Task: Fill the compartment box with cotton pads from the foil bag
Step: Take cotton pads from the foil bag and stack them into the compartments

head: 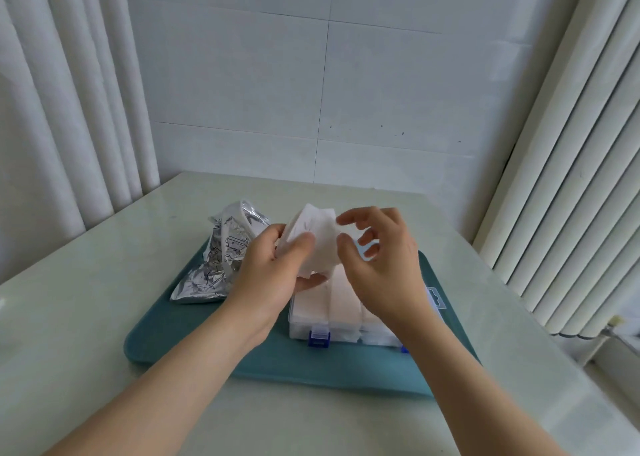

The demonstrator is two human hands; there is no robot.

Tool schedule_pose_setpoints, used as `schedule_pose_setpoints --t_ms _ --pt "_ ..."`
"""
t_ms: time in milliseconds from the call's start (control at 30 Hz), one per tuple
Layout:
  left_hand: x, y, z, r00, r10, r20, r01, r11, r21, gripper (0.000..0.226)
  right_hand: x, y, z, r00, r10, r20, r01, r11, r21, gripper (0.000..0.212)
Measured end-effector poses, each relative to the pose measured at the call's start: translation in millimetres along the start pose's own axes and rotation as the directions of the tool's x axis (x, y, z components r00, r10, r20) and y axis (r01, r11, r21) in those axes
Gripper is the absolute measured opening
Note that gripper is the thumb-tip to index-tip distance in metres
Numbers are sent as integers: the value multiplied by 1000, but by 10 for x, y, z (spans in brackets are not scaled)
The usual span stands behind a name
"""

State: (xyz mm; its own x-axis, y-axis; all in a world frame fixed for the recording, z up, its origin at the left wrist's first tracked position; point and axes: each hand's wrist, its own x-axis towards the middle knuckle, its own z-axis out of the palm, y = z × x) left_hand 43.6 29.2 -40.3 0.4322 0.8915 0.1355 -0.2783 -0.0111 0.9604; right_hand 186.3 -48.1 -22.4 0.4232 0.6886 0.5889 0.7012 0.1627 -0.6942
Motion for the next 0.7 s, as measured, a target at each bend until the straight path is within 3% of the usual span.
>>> schedule_pose_setpoints --t_ms 200,400,700 --pt "-36 21 21 992 -41 117 61 983 -176 28 -52 33 114 996 -75 58 80 992 -96 33" --pt "-27 2 29 988 -44 148 71 980 -186 32 -40 22 135 998 -66 -4 65 990 -124 30" --pt "14 -35 25 994 -57 89 75 976 -206 29 2 11 60 998 69 -9 -69 994 -89 5"
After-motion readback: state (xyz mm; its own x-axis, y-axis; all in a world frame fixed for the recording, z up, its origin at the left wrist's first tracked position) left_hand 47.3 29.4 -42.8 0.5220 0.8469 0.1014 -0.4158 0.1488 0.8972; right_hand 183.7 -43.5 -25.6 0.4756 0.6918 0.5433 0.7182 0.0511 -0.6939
